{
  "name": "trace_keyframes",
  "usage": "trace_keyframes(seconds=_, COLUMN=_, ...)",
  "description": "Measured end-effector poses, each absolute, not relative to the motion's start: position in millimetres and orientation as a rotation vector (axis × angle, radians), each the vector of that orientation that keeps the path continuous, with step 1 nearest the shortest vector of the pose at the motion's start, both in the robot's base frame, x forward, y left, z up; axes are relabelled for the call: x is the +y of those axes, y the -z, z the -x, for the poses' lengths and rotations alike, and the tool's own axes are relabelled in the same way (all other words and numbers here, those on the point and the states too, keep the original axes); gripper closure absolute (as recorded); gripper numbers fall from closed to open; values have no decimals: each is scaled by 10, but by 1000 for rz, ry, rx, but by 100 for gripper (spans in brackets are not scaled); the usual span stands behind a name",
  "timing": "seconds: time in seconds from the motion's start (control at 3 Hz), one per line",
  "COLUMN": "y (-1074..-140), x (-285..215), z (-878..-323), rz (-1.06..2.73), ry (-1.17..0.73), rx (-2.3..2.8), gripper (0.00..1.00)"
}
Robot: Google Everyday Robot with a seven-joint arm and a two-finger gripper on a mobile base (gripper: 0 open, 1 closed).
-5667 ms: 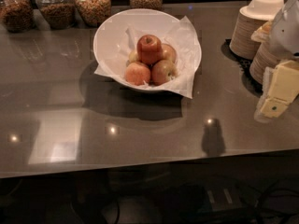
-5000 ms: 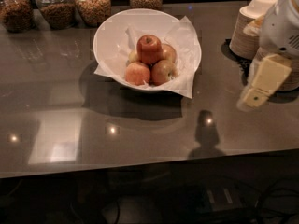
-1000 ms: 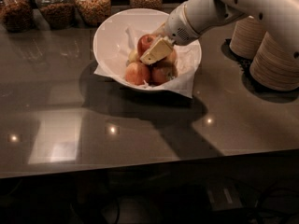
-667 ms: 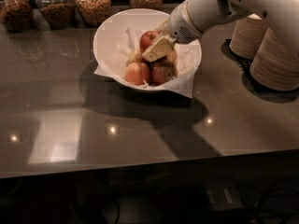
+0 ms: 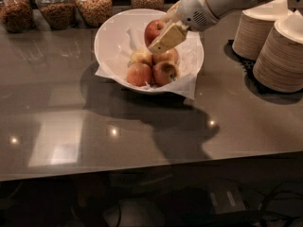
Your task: Pick apple from white bowl
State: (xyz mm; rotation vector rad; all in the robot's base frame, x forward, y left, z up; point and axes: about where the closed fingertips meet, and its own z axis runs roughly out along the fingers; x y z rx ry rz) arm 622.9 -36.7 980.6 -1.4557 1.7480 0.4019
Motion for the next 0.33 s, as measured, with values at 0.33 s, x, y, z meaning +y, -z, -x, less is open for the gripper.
trace_keyframes(seconds=0.33, y=-10074, x=-454, z=-6043, rz=1480, ry=-379, rx=1707, gripper=100)
